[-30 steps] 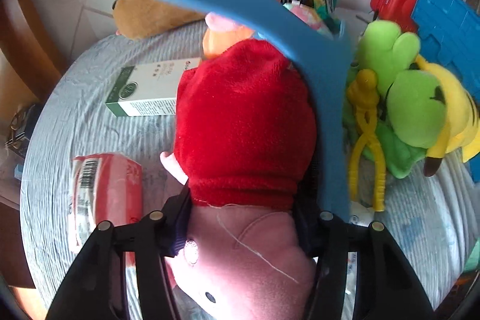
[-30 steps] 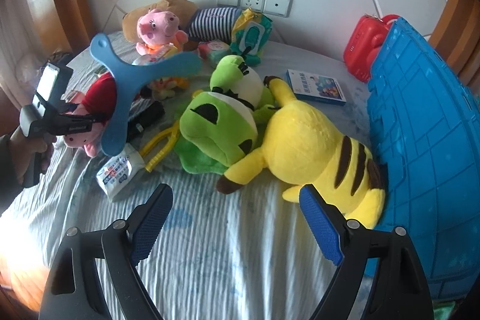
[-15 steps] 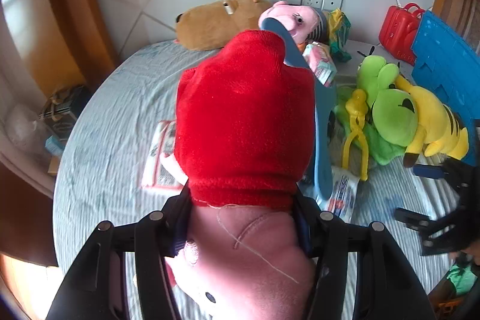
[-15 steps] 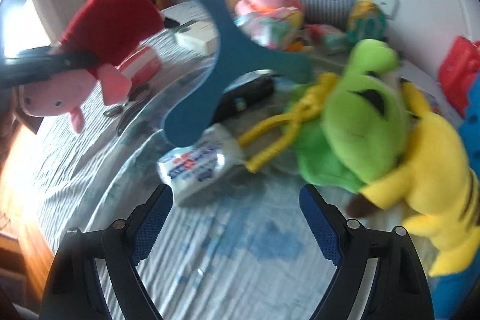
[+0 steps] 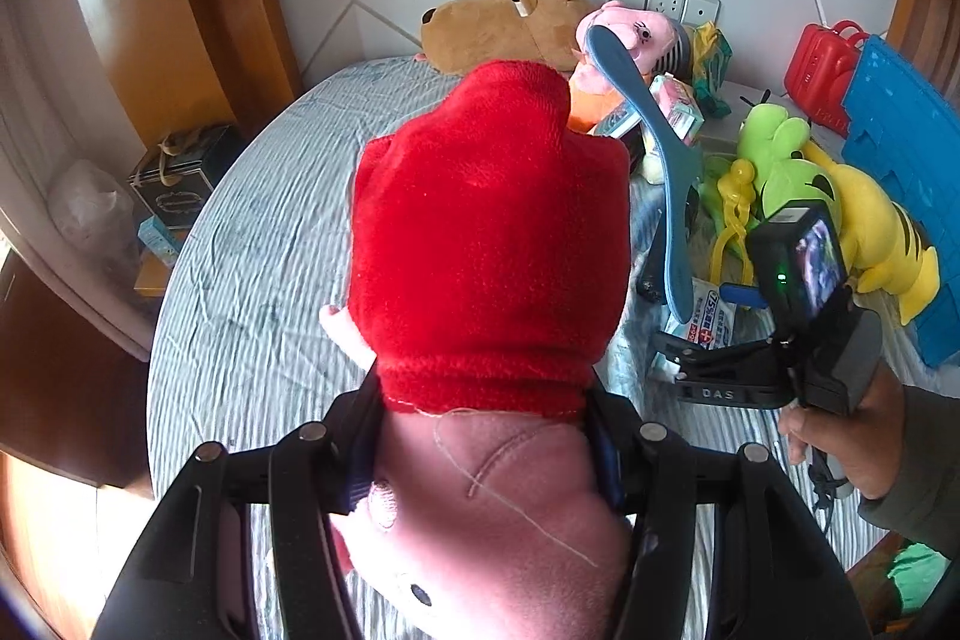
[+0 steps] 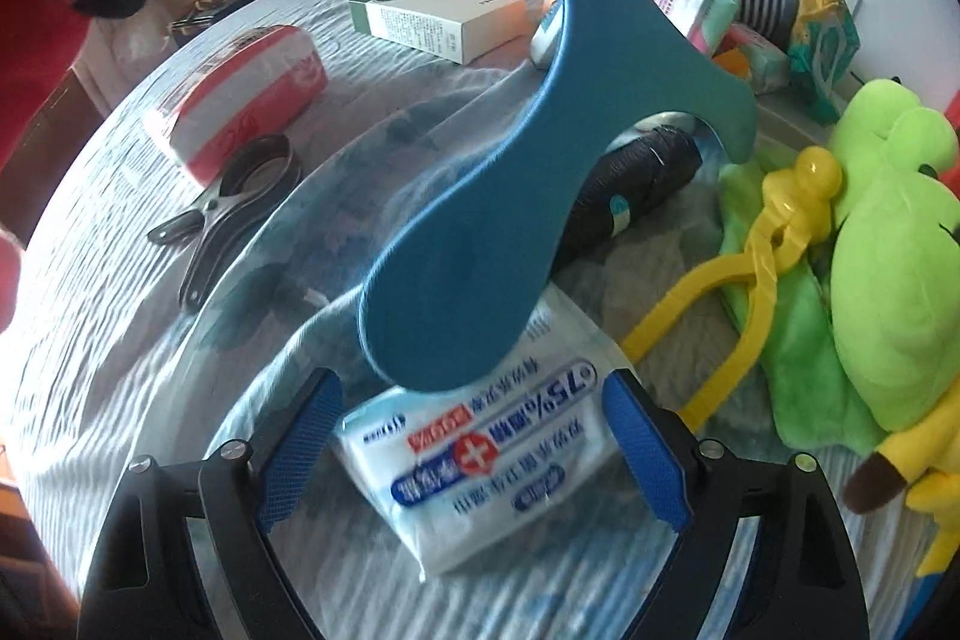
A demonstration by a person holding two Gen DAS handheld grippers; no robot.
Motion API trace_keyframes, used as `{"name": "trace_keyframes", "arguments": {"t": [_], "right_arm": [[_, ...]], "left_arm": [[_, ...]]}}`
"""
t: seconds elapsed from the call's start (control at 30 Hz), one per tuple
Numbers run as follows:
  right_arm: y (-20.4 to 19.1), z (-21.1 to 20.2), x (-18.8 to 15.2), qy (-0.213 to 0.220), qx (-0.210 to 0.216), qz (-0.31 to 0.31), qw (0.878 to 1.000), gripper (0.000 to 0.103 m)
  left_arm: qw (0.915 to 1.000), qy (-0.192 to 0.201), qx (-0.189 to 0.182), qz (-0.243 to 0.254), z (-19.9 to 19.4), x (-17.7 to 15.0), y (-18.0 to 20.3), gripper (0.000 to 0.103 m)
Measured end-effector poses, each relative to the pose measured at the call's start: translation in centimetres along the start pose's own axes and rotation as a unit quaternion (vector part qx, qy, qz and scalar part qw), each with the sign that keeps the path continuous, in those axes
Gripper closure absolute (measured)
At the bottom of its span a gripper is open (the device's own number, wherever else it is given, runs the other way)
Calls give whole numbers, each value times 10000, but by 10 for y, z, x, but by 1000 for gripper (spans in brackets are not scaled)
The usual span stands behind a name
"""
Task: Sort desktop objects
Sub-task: 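Grasp the white wet-wipes pack with the right tool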
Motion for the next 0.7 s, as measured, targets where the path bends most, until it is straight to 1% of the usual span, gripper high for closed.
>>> {"name": "trace_keyframes", "arguments": {"t": [0.03, 0.1, 0.13, 0.17, 0.23, 0.27, 0.37, 0.4, 0.47, 0.5, 0.53, 0.7], "right_arm": [[-1, 3, 0, -51, -71, -71, 9999, 10], [-4, 9, -1, -153, -214, -213, 9994, 9], [-4, 12, -2, -182, -270, -232, 9992, 13], [-4, 14, -3, -210, -325, -248, 9989, 20], [4, 10, -3, -193, -336, -57, 9992, 44], [6, 8, -4, -224, -272, -44, 9994, 46], [6, 3, -7, -285, -117, -145, 9994, 57], [6, 1, -8, -292, -59, -141, 9995, 63], [10, -6, -12, -308, 18, -62, 9995, 69], [12, -10, -14, -316, 56, -22, 9995, 75], [15, -13, -16, -322, 78, 13, 9994, 78], [25, -38, -27, -303, 161, 121, 9993, 81]], "left_arm": [[10000, 5, 1, -11, -1, 0, -1, 48], [10000, 30, 2, -17, -2, 1, -1, 48], [10000, 42, 2, -20, -3, 1, -1, 48], [10000, 49, -2, -17, -3, 2, -1, 48], [10000, 73, -1, -7, -5, 4, -1, 48], [10000, 84, -7, -8, -5, 4, -1, 48], [9999, 116, -29, -10, -7, 7, 1, 48], [9999, 129, -48, -8, -7, 8, 3, 48], [9999, 147, -81, 5, -8, 10, 7, 48], [9998, 155, -108, 17, -9, 11, 10, 48], [9998, 163, -133, 38, -10, 12, 13, 48], [9994, 231, -244, 118, -17, 17, 27, 48]]}}
Point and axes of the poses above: each gripper's, at about its wrist camera, not at the fingertips, and z roughly the way its jaws point, y to its right, x to its top, the point moved 10 cm from there along z, roughly the way its jaws point, and after that the axes turned 8 degrees about y, right-handed, at the moved point
